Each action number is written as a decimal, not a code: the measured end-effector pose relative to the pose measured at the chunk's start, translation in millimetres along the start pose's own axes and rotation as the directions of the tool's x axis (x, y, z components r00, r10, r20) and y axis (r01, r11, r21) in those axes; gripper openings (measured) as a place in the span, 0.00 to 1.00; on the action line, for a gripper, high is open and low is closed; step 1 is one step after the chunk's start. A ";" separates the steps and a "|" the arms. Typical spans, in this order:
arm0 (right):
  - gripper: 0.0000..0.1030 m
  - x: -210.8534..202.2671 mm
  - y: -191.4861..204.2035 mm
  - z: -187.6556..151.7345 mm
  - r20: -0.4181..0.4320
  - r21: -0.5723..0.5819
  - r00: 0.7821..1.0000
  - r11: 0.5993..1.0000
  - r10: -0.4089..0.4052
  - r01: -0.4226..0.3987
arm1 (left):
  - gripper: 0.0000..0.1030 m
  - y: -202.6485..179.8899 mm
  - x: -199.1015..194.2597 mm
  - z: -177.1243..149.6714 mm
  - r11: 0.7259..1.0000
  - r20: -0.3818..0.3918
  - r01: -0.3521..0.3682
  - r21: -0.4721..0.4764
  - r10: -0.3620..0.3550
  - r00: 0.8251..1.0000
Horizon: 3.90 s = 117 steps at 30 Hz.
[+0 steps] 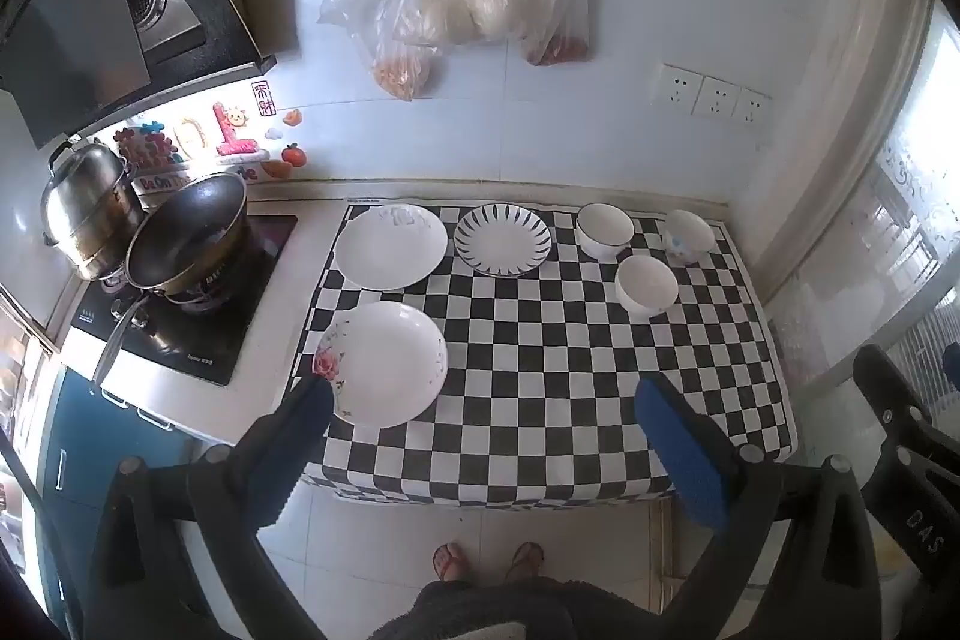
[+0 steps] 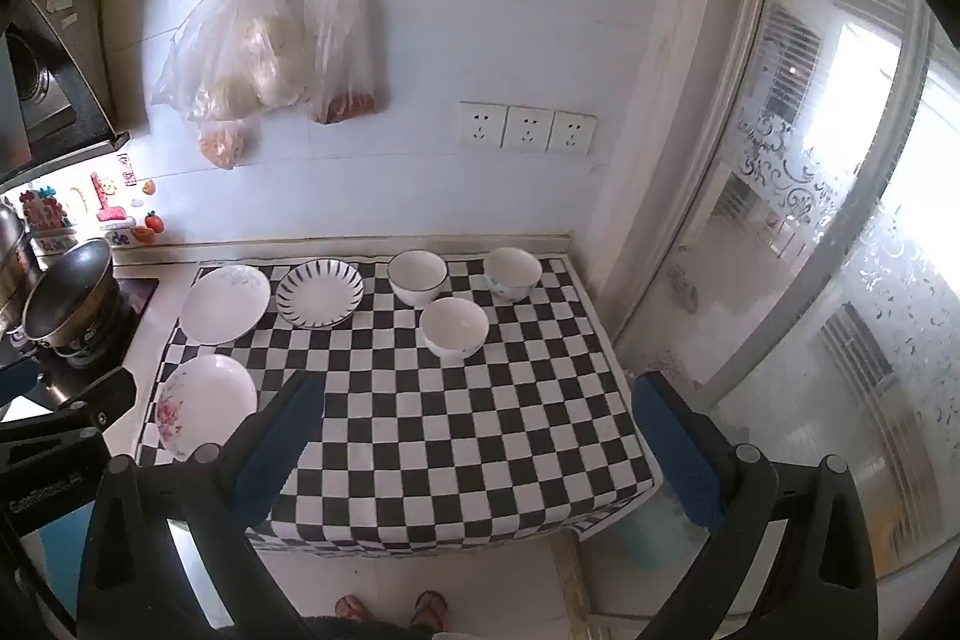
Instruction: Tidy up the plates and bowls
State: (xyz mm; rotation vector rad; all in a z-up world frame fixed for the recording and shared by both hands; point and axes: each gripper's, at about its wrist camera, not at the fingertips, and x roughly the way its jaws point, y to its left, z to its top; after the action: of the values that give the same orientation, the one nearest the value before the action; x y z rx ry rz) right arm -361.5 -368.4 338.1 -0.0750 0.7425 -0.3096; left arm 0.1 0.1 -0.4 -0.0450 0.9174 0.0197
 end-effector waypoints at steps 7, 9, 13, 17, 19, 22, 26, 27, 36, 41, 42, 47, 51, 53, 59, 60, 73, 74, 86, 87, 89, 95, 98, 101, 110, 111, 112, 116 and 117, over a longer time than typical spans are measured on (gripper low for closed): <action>1.00 -3.3 7.2 -4.0 0.016 -0.005 1.000 1.000 -0.022 0.022 | 1.00 -0.7 -3.1 -0.5 1.000 0.006 -0.004 0.011 0.004 1.000; 1.00 -1.9 4.9 -3.4 0.011 -0.007 1.000 1.000 -0.016 0.016 | 1.00 -0.9 -5.0 -0.2 1.000 0.010 -0.007 0.012 0.006 1.000; 1.00 -1.3 6.2 -2.8 0.007 -0.006 1.000 1.000 -0.017 0.017 | 1.00 -2.9 3.1 4.6 1.000 -0.005 -0.005 0.004 0.005 1.000; 1.00 3.7 3.0 -0.7 0.005 -0.005 1.000 1.000 -0.013 0.013 | 1.00 -2.4 1.5 2.6 1.000 -0.002 -0.002 -0.001 0.002 1.000; 1.00 4.4 -0.2 -0.4 0.006 -0.004 1.000 1.000 -0.013 0.013 | 1.00 -2.2 1.8 2.1 1.000 -0.001 -0.001 0.000 0.001 1.000; 1.00 4.2 0.9 -0.6 0.009 -0.005 1.000 1.000 -0.018 0.018 | 1.00 -2.8 3.0 2.8 1.000 0.005 -0.003 -0.001 0.003 1.000; 1.00 3.3 1.5 0.0 0.011 -0.006 1.000 1.000 -0.019 0.019 | 1.00 -2.0 4.9 1.3 1.000 0.013 -0.001 0.005 0.001 1.000; 1.00 2.9 1.7 -0.3 0.013 -0.005 1.000 1.000 -0.020 0.021 | 1.00 -2.2 4.5 1.5 1.000 0.013 -0.001 0.005 0.001 1.000; 1.00 -1.4 1.8 -0.2 0.016 -0.001 1.000 1.000 -0.010 0.010 | 1.00 -1.1 3.1 5.3 1.000 0.016 -0.004 0.002 0.004 1.000; 1.00 -2.3 1.8 -0.2 0.016 0.000 1.000 1.000 -0.011 0.011 | 1.00 0.3 3.0 6.8 1.000 0.022 -0.004 0.004 0.004 1.000; 1.00 -2.9 1.9 -0.3 0.016 0.000 1.000 1.000 -0.011 0.011 | 1.00 0.6 3.1 6.8 1.000 0.022 -0.005 0.004 0.005 1.000; 1.00 -2.6 1.9 -0.5 0.013 -0.002 1.000 1.000 -0.011 0.011 | 1.00 5.0 -0.1 7.0 1.000 0.024 -0.002 0.004 0.002 1.000; 1.00 -7.2 1.9 -2.3 0.013 -0.001 1.000 1.000 -0.009 0.009 | 1.00 7.4 -2.4 7.6 1.000 0.029 -0.006 0.008 0.006 1.000; 1.00 -7.9 1.9 -2.3 0.012 -0.001 1.000 1.000 -0.008 0.008 | 1.00 9.2 -9.3 5.1 1.000 0.035 -0.008 0.010 0.007 0.999; 1.00 -12.0 1.7 -3.7 0.015 0.002 1.000 1.000 -0.006 0.006 | 1.00 9.0 -14.3 1.4 1.000 0.047 -0.017 0.020 0.016 0.999; 1.00 -13.2 2.0 -3.8 0.013 0.002 1.000 1.000 -0.004 0.004 | 1.00 8.8 -14.7 1.1 1.000 0.047 -0.017 0.021 0.016 0.999; 1.00 -27.2 -1.8 -12.7 0.025 0.015 1.000 1.000 -0.009 0.009 | 1.00 4.0 -20.1 -1.3 0.999 0.058 -0.022 0.035 0.019 0.998; 1.00 -27.0 -2.0 -12.6 0.025 0.015 1.000 1.000 -0.008 0.008 | 1.00 3.9 -19.9 -2.0 0.999 0.058 -0.023 0.033 0.021 0.998; 1.00 -28.0 -2.2 -13.8 0.023 0.020 1.000 1.000 -0.002 0.002 | 1.00 3.0 -26.0 -0.6 0.999 0.063 -0.028 0.036 0.025 0.998; 1.00 -28.2 -2.1 -15.0 0.022 0.021 1.000 1.000 -0.002 0.002 | 1.00 2.8 -26.8 -1.4 0.999 0.065 -0.028 0.037 0.026 0.998; 1.00 -28.2 -2.3 -15.1 0.024 0.020 1.000 1.000 -0.003 0.002 | 1.00 3.9 -28.9 -2.7 0.999 0.069 -0.031 0.037 0.028 0.997; 1.00 -28.9 -0.1 -17.3 0.025 0.017 1.000 1.000 0.000 0.000 | 1.00 8.4 -29.9 -4.8 0.999 0.073 -0.033 0.033 0.030 0.997; 1.00 -29.1 -0.2 -17.4 0.025 0.018 1.000 1.000 0.000 -0.001 | 1.00 8.5 -27.5 -6.3 0.999 0.072 -0.032 0.033 0.029 0.997; 1.00 -28.8 -0.3 -16.9 0.025 0.020 1.000 1.000 0.001 -0.001 | 1.00 9.6 -27.2 -7.0 0.999 0.074 -0.032 0.032 0.030 0.997; 1.00 27.6 8.1 -17.4 -0.084 0.079 0.990 0.991 0.114 -0.108 | 1.00 24.9 -5.5 -3.9 0.998 0.076 -0.055 0.001 0.055 0.996; 1.00 45.4 14.6 -18.9 -0.118 0.078 0.983 0.988 0.143 -0.134 | 1.00 30.5 4.5 -3.7 0.998 0.065 -0.064 -0.004 0.064 0.996; 1.00 59.9 19.9 -21.3 -0.142 0.075 0.976 0.985 0.164 -0.155 | 1.00 36.5 17.0 -4.3 0.997 0.047 -0.069 -0.015 0.070 0.996; 1.00 135.2 57.7 -36.0 -0.268 0.055 0.926 0.964 0.266 -0.261 | 1.00 79.7 80.9 -5.2 0.989 -0.065 -0.121 -0.085 0.116 0.991; 1.00 159.8 73.0 -40.6 -0.314 0.053 0.902 0.954 0.297 -0.296 | 1.00 96.6 104.5 -5.3 0.983 -0.106 -0.157 -0.099 0.146 0.984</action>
State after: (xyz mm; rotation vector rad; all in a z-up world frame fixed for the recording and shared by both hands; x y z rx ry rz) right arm -259.8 -345.7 191.0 0.0952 1.0615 -0.0287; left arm 55.9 96.1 -89.6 -0.0757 1.0165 0.2099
